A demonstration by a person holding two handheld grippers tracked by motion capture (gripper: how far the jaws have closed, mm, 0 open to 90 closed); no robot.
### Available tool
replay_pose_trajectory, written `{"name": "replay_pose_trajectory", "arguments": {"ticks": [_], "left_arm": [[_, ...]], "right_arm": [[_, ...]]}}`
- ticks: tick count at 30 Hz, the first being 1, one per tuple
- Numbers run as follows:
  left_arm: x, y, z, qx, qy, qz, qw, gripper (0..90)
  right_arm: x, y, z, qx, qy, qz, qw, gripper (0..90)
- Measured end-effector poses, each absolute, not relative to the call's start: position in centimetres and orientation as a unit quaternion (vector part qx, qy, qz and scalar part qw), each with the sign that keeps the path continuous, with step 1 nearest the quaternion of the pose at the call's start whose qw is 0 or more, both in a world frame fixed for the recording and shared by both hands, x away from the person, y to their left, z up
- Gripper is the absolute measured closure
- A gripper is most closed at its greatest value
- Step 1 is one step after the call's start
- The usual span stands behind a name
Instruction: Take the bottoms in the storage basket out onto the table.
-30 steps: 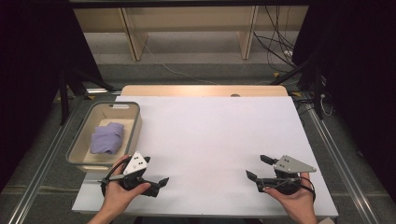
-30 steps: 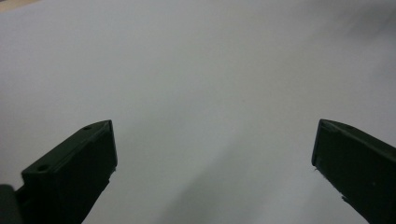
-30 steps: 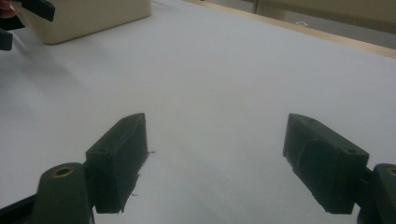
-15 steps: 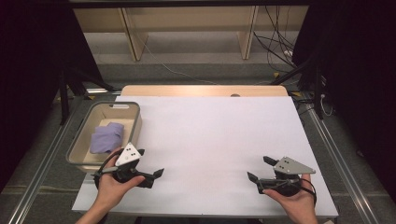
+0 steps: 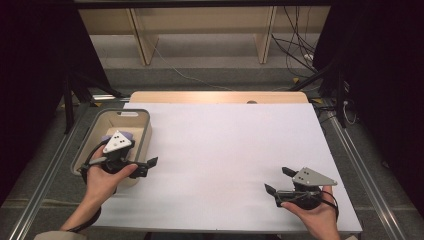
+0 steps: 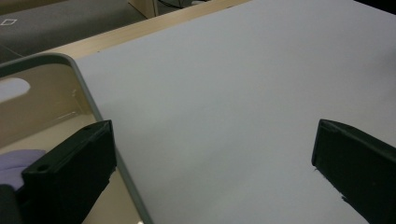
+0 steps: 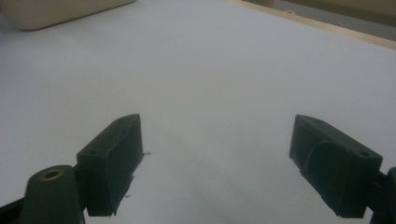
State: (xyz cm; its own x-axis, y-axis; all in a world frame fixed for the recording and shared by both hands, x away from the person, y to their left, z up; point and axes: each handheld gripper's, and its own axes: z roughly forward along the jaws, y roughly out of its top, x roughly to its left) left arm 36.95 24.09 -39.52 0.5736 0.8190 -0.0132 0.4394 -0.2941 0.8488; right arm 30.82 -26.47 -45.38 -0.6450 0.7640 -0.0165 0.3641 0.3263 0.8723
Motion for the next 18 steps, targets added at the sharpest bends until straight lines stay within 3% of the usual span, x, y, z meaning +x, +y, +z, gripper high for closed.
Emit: {"name": "replay_pose_trajectory", "arguments": {"ticks": [18], "left_arm": [[43.7,28.7,-39.4,0.768,0.484,0.246,0.339,0.0]], "right_arm": [[30.9,-26.3,-45.4,0.357,0.788,0.452,0.218,16.4]]}}
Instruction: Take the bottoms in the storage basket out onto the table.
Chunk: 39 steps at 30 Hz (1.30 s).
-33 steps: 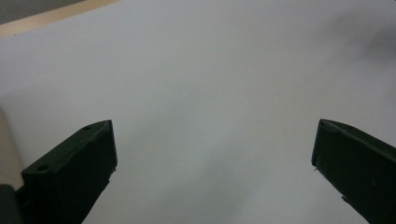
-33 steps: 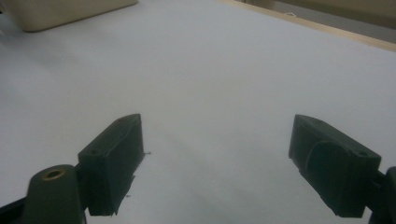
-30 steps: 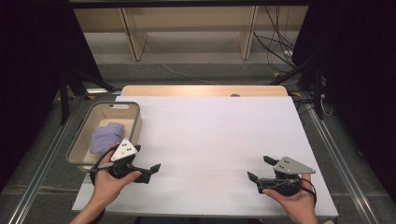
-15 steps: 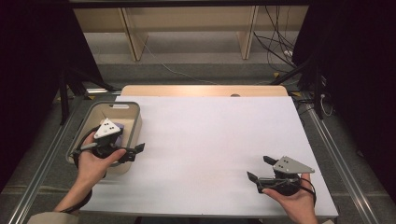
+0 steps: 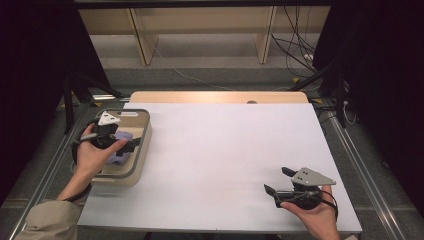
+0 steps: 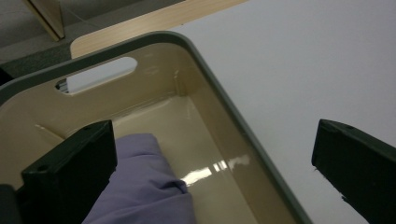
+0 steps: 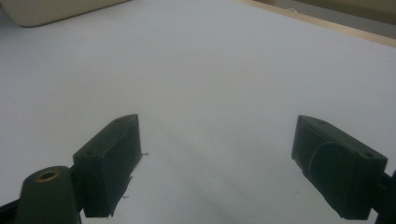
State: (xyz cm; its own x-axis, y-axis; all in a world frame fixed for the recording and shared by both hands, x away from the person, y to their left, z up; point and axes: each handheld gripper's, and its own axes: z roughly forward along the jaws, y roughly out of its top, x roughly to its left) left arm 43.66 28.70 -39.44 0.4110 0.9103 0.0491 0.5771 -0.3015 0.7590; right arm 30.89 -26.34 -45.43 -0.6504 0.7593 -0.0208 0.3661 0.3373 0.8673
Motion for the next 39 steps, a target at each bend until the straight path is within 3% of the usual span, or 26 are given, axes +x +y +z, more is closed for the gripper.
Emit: {"name": "replay_pose_trajectory", "arguments": {"ticks": [19,27,39], "left_arm": [[47.3,30.1,-43.5,0.765,0.580,0.185,0.210,0.0],[48.3,31.0,-44.8,0.754,0.605,0.174,0.185,0.6],[49.1,31.5,-46.8,0.741,0.630,0.161,0.168,12.7]], "right_arm": [[30.9,-26.3,-45.5,0.357,0.789,0.450,0.216,16.4],[31.0,-26.3,-45.6,0.358,0.789,0.449,0.217,16.5],[31.0,-26.2,-45.7,0.357,0.790,0.448,0.217,16.7]]}}
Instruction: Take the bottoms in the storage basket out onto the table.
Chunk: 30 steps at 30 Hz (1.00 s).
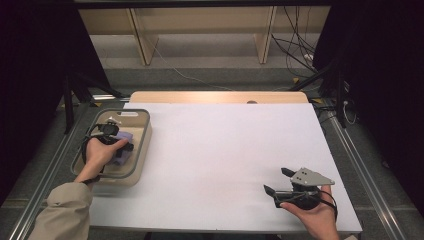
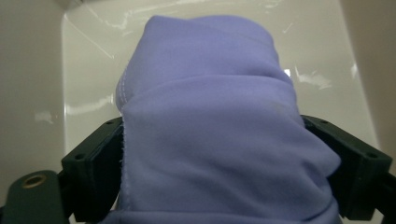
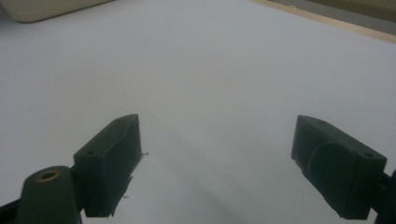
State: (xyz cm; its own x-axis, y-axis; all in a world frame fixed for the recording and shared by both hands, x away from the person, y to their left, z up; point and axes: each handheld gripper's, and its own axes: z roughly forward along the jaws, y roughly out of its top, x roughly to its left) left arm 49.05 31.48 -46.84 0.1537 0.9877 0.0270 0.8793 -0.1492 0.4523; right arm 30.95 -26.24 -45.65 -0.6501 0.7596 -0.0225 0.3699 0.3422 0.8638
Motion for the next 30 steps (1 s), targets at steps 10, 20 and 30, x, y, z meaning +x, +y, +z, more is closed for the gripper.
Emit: {"name": "replay_pose_trajectory", "arguments": {"ticks": [10,20,30], "left_arm": [[49.20,31.64,-47.04,0.736,0.641,0.139,0.167,22.9],[48.98,31.89,-46.74,0.719,0.658,0.132,0.181,31.5],[48.55,32.15,-46.28,0.712,0.659,0.124,0.211,33.6]], "right_arm": [[30.94,-26.17,-45.71,0.358,0.792,0.445,0.217,17.0],[30.94,-26.17,-45.73,0.359,0.792,0.444,0.216,17.4],[30.99,-26.13,-45.79,0.360,0.792,0.444,0.216,17.8]]}}
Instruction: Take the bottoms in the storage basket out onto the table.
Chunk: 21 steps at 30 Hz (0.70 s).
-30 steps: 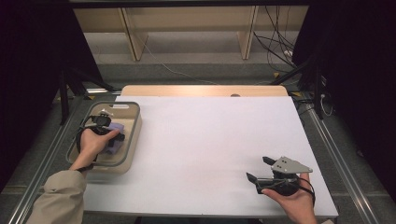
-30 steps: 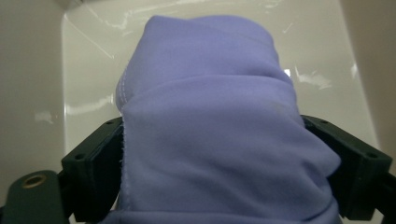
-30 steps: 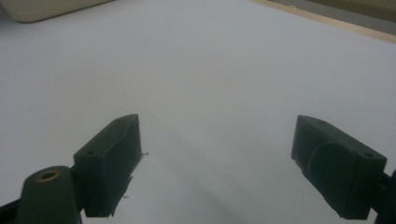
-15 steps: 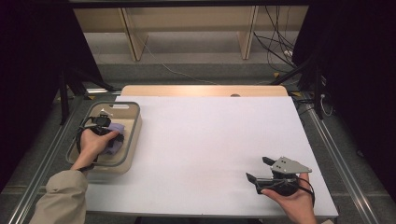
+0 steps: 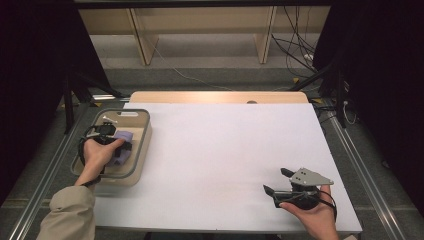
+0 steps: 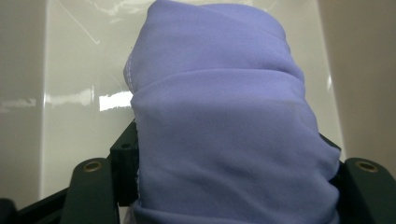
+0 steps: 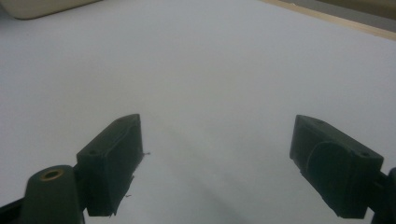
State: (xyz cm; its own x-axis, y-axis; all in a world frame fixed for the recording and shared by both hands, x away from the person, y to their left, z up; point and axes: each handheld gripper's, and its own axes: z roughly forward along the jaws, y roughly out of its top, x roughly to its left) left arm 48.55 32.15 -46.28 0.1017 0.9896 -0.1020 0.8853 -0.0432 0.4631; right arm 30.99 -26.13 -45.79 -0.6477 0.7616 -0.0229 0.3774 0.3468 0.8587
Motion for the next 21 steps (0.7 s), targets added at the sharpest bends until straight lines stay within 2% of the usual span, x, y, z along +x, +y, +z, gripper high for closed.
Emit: {"name": "replay_pose_trajectory", "arguments": {"ticks": [11,21], "left_arm": [[47.6,31.8,-45.2,0.708,0.645,0.150,0.246,33.5],[47.1,31.5,-44.6,0.708,0.635,0.173,0.254,33.5]], "right_arm": [[31.0,-26.2,-45.7,0.360,0.791,0.445,0.218,18.0],[31.0,-26.1,-45.8,0.359,0.790,0.446,0.220,18.4]]}}
